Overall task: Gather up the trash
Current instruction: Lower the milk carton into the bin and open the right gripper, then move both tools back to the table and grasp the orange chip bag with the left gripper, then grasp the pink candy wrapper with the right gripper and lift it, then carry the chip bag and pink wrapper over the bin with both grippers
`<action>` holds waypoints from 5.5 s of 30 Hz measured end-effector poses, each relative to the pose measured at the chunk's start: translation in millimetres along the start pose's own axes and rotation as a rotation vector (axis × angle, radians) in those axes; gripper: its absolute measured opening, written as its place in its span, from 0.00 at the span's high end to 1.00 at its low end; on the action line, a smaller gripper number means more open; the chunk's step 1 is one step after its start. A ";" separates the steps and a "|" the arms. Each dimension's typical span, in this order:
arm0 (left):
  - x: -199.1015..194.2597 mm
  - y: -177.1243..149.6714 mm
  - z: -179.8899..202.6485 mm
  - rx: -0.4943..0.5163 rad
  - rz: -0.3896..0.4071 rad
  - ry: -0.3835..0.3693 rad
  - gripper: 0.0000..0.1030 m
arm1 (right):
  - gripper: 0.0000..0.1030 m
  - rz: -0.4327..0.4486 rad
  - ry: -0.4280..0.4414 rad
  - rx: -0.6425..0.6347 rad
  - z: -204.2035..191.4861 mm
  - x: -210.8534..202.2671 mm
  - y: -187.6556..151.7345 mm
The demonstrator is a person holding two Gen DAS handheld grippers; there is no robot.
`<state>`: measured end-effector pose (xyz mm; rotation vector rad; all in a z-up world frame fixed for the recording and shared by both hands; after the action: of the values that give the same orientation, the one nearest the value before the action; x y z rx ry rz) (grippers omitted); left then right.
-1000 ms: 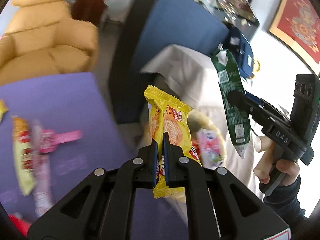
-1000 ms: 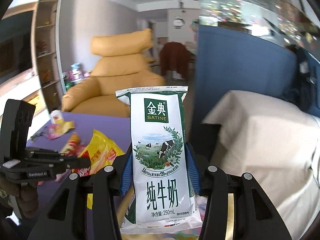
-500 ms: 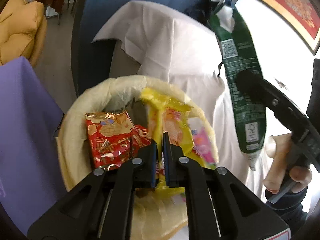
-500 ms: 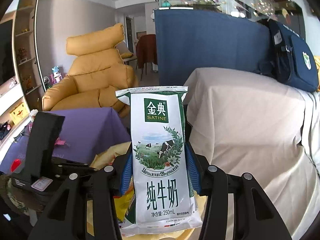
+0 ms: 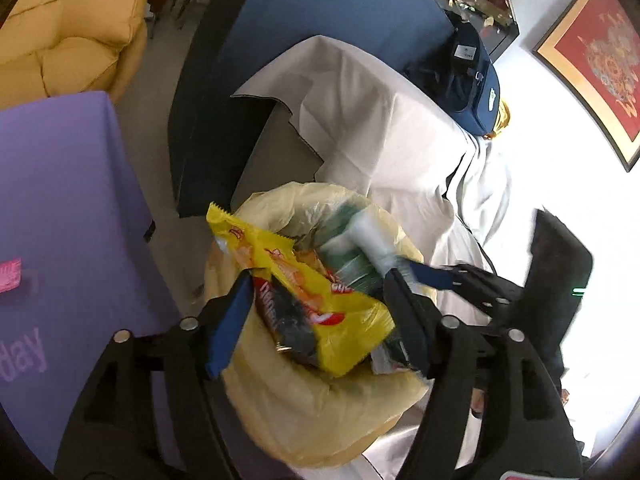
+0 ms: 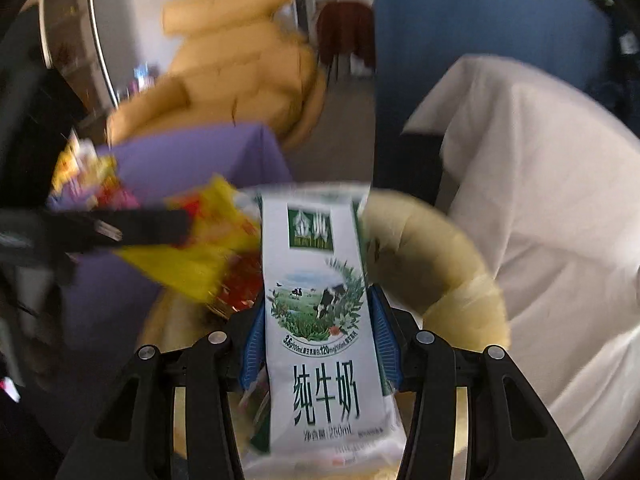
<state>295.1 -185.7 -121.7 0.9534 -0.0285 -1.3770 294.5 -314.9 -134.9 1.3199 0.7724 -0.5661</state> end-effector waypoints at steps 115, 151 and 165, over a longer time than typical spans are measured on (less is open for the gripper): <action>-346.9 -128.8 -197.5 -0.302 0.351 0.558 0.68 | 0.40 -0.017 0.303 -0.279 -372.8 33.4 36.3; -260.6 -96.2 -88.1 -0.045 0.230 0.469 0.68 | 0.85 0.150 0.267 -0.126 -238.6 -62.4 28.3; -212.6 -91.3 -62.1 0.010 0.147 0.428 0.68 | 0.85 0.201 0.224 -0.056 -193.8 -76.3 26.9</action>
<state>200.6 34.0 -108.4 1.2137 0.2136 -1.0181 232.4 -124.3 -72.2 1.4042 0.8201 -0.2377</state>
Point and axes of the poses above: each gripper's, at about its wrist camera, not at the fingertips, and x roughly the way its jaws point, z to its right, y to its top, the point moved 10 cm from there along x, roughly the way its jaws point, and after that the axes turned 12 degrees about -y, right-handed, at the moved point
